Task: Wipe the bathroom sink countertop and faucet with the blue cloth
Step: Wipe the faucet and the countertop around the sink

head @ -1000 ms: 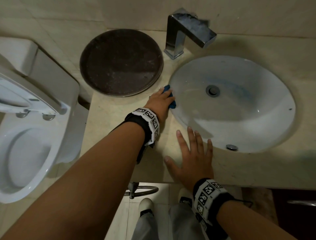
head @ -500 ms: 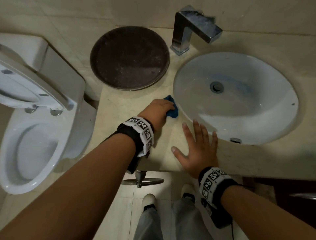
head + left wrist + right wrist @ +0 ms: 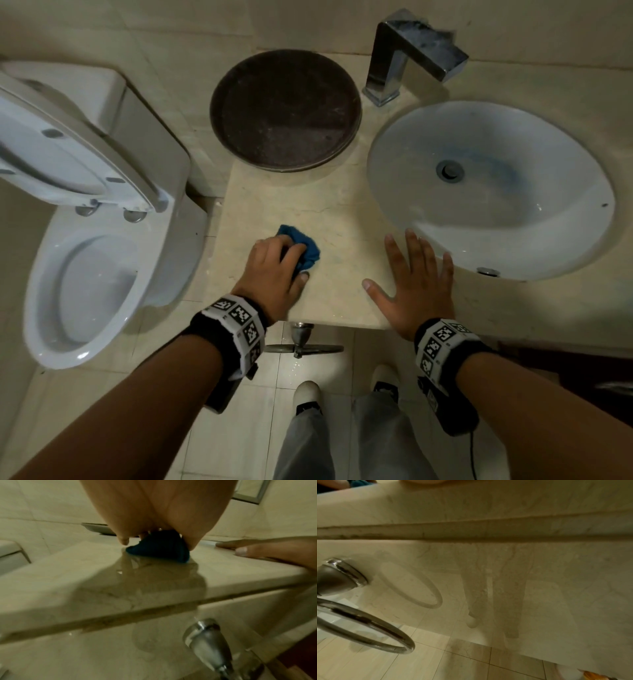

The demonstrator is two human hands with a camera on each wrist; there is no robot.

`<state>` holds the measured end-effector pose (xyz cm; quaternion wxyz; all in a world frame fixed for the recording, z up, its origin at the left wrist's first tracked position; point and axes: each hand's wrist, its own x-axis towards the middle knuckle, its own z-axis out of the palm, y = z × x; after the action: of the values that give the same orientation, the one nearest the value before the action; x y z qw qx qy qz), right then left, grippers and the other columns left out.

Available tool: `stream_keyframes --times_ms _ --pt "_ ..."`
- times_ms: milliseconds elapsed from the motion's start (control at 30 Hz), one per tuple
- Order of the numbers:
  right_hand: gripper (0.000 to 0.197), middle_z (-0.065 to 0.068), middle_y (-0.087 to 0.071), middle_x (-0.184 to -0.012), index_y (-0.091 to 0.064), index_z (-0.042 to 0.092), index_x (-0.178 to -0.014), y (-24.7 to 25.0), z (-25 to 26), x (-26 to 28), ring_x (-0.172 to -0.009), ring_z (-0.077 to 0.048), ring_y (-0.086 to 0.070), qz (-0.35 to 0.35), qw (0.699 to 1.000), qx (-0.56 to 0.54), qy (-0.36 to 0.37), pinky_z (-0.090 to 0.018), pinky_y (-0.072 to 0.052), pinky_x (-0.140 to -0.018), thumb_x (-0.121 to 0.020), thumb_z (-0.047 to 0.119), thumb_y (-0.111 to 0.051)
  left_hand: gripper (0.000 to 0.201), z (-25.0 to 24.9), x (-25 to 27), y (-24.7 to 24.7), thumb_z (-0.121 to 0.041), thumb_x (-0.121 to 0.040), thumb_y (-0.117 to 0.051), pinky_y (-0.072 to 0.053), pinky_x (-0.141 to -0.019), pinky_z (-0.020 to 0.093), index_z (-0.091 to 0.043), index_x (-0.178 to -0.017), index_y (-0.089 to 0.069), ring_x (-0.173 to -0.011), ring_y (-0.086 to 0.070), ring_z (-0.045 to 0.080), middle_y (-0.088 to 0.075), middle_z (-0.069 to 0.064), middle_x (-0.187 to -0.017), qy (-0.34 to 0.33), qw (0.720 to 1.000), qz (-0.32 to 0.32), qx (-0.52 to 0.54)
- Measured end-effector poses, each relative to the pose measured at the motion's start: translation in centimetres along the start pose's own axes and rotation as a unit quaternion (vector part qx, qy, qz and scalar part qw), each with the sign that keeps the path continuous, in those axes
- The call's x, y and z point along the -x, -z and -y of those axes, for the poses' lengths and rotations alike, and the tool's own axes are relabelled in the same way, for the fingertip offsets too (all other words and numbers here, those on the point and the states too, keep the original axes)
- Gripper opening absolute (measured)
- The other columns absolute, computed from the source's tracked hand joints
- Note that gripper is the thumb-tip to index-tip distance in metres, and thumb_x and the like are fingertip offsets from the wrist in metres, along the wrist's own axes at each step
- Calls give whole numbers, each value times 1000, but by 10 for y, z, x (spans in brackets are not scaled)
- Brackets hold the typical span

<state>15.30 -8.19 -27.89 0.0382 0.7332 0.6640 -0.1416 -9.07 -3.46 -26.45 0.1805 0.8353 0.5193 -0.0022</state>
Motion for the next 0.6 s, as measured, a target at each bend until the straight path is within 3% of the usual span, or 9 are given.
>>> stream_keyframes --times_ms 33,100,133,200,300,433,533,600 --pt "81 3 15 -156 12 39 -144 0 0 0 -145 -21 6 -1 1000 -1 1 -51 9 -115 -75 77 -10 54 -3 0 -6 -39 -83 -39 -40 -98 59 -7 -127 -46 -113 -49 42 -52 22 -123 -16 1000 7 -9" --pt "81 4 14 -157 11 39 -145 -1 -1 0 -145 -21 5 -5 1000 -5 1 -51 9 -115 -76 76 -12 64 -13 -1 -15 -42 -87 -30 -18 -109 54 -9 -143 -33 -139 -25 35 -33 18 -148 -19 999 25 -15" --pt "81 4 13 -157 10 39 -145 -2 -1 0 -145 -21 4 -8 1000 -6 2 -51 9 -114 -76 76 -14 69 -18 -3 -17 -45 -88 -22 -6 -112 49 -10 -147 -23 -144 -7 28 -15 12 -156 -12 999 32 -8" --pt "81 4 12 -157 9 39 -145 -4 -2 0 -145 -21 3 -13 1000 -6 4 -51 7 -115 -77 76 -16 74 -30 -8 -20 -50 -85 -8 9 -112 43 -13 -149 -7 -141 14 20 12 3 -153 0 999 33 8" --pt "82 3 9 -158 4 38 -146 -4 -2 -1 -145 -22 0 -22 1000 -12 5 -52 5 -115 -77 76 -19 80 -44 -22 -22 -52 -78 0 14 -111 41 -15 -149 3 -140 21 18 15 4 -156 7 999 46 -10" --pt "83 2 5 -158 1 38 -147 -4 -2 -1 -145 -22 -2 -27 999 -18 7 -52 4 -115 -75 76 -19 80 -60 -37 -23 -52 -78 0 15 -112 42 -15 -149 8 -144 18 25 16 5 -157 22 997 66 -28" --pt "85 2 6 -158 1 36 -147 -4 -2 -1 -145 -20 -1 -27 999 -17 4 -51 5 -115 -75 76 -20 71 -68 -46 -19 -45 -94 -24 13 -114 43 -15 -149 10 -143 19 25 19 6 -156 27 996 74 -32" --pt "86 3 6 -158 1 34 -147 -4 -2 -1 -145 -19 1 -27 999 -23 2 -51 7 -115 -75 75 -21 73 -72 -51 -15 -41 -97 -33 13 -114 44 -15 -149 11 -143 20 25 21 6 -156 29 995 84 -34"
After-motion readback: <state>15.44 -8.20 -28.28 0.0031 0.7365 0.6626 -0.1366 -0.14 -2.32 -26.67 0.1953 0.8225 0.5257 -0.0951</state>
